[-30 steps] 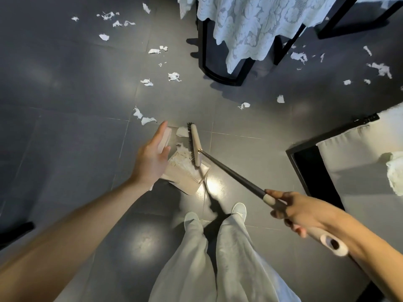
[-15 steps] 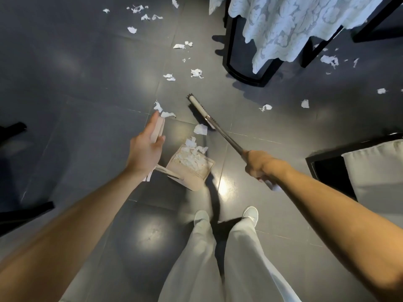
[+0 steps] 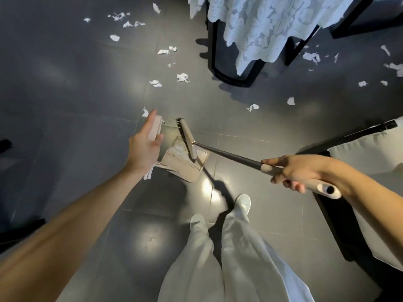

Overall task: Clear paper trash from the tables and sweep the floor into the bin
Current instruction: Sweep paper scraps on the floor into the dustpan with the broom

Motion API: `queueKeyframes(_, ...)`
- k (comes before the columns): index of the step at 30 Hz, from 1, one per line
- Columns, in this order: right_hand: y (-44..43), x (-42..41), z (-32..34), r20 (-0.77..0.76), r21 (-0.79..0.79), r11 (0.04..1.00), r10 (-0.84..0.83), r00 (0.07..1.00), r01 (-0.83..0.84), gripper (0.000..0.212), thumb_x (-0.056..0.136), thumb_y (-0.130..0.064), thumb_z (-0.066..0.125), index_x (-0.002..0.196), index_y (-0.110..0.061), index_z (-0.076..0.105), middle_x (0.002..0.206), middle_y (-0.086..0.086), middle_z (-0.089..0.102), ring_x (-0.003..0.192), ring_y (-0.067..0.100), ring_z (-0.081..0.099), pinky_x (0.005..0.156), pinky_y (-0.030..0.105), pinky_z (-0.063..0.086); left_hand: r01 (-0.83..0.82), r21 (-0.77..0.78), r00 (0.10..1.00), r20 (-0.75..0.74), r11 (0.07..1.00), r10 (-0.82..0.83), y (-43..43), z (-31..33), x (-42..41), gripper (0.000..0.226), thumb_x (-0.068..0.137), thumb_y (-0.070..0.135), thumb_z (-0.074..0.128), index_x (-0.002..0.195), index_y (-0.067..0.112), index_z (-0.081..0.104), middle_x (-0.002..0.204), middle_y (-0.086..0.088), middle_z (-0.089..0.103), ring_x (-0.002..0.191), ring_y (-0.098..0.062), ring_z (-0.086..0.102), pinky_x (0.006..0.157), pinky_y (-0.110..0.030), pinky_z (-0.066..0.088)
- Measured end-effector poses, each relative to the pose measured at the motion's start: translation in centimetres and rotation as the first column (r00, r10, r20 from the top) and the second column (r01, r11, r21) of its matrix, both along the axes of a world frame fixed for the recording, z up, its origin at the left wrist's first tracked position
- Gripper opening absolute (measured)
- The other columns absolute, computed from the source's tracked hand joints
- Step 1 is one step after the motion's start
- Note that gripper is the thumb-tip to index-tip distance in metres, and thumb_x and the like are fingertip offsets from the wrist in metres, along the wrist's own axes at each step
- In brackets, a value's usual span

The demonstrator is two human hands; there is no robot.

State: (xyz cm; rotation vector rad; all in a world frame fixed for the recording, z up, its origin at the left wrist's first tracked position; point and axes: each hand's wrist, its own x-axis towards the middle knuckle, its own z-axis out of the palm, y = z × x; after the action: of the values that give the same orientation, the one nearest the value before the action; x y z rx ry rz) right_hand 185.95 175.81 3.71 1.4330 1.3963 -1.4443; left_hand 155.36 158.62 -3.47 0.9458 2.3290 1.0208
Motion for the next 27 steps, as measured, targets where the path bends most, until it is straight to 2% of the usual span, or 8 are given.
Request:
queueKeyframes(6,5.6,5.3,2.6,-0.052,0.01,0.985,-0.174,0.983,0.175,0.057,0.094,0.008,0.048,0.137,-0.028,0.041,0.04,-0.001,0.044,0.031,0.009,0.032,0.03,0.015,0.029,0.042,0.044,0.998,0.039,0.998,-0.044,7.6,1.4,2.6,0.065,0.09,0.02,0.057,0.134,0.059,0.03,0.128,0.004,0.059,0.097,-0.037,0.057,0.082,-0.049,0.056)
queueKeyframes(9,10.0,8.5,2.8,-0.068,0.021,0.957,-0.288,0.955,0.29,0.057,0.093,0.008,0.05,0.137,-0.028,0.042,0.052,0.004,0.039,0.033,0.009,0.03,0.03,0.014,0.027,0.071,0.055,0.993,0.087,0.996,-0.076,12.9,1.5,4.5,0.064,0.092,0.016,0.057,0.14,0.051,0.033,0.13,-0.005,0.059,0.107,-0.041,0.055,0.088,-0.05,0.053)
queueKeyframes(13,17.4,12.0,2.0,-0.108,0.084,0.915,-0.385,0.917,0.394,0.062,0.093,0.01,0.047,0.143,-0.026,0.037,0.068,0.007,0.041,0.033,0.008,0.03,0.029,0.012,0.026,0.093,0.023,0.994,0.055,0.995,-0.094,21.0,1.3,7.3,0.064,0.094,0.015,0.054,0.143,0.048,0.031,0.119,-0.014,0.063,0.083,-0.039,0.06,0.087,-0.04,0.052)
queueKeyframes(14,19.1,12.7,1.7,-0.119,0.105,0.909,-0.392,0.912,0.404,0.063,0.094,0.011,0.045,0.145,-0.025,0.035,0.07,0.008,0.042,0.032,0.008,0.03,0.029,0.012,0.026,0.104,0.014,0.993,0.047,0.994,-0.104,22.9,1.3,7.9,0.064,0.094,0.014,0.054,0.144,0.046,0.03,0.12,-0.015,0.063,0.087,-0.038,0.061,0.088,-0.037,0.051)
queueKeyframes(18,25.9,15.4,0.9,-0.112,0.264,0.922,-0.263,0.958,0.284,0.065,0.092,0.009,0.048,0.148,-0.018,0.031,0.061,0.005,0.059,0.031,0.014,0.036,0.029,0.018,0.032,0.161,-0.027,0.987,0.009,0.987,-0.16,30.2,0.7,9.9,0.063,0.096,0.014,0.051,0.147,0.041,0.026,0.136,-0.007,0.055,0.118,-0.028,0.053,0.091,-0.02,0.036)
queueKeyframes(21,30.6,16.6,0.6,-0.046,0.358,0.918,-0.164,0.985,0.17,0.066,0.09,-0.001,0.057,0.149,-0.017,0.031,0.04,0.004,0.052,0.027,0.014,0.042,0.034,0.018,0.036,0.162,-0.055,0.986,-0.027,0.985,-0.163,34.3,0.3,10.8,0.063,0.096,0.014,0.052,0.148,0.039,0.026,0.13,-0.012,0.058,0.113,-0.031,0.055,0.083,-0.016,0.033)
queueKeyframes(24,34.7,17.0,-0.4,0.018,0.401,0.911,-0.111,0.994,0.095,0.062,0.088,0.001,0.053,0.147,-0.012,0.034,0.036,0.003,0.05,0.026,0.013,0.042,0.032,0.017,0.033,0.154,-0.072,0.987,-0.031,0.985,-0.157,37.6,0.1,11.3,0.063,0.097,0.016,0.052,0.148,0.039,0.025,0.123,-0.015,0.061,0.102,-0.031,0.059,0.082,-0.02,0.037)
queueKeyframes(27,38.5,16.9,-2.8,0.088,0.441,0.896,-0.108,0.99,0.059,0.042,0.082,0.006,0.048,0.123,-0.001,0.053,0.037,0.005,0.046,0.031,0.017,0.04,0.038,0.02,0.031,0.148,-0.082,0.987,-0.051,0.986,-0.153,40.5,-0.5,11.3,0.063,0.096,0.016,0.053,0.148,0.04,0.025,0.114,-0.004,0.061,0.092,-0.022,0.056,0.077,-0.016,0.035)
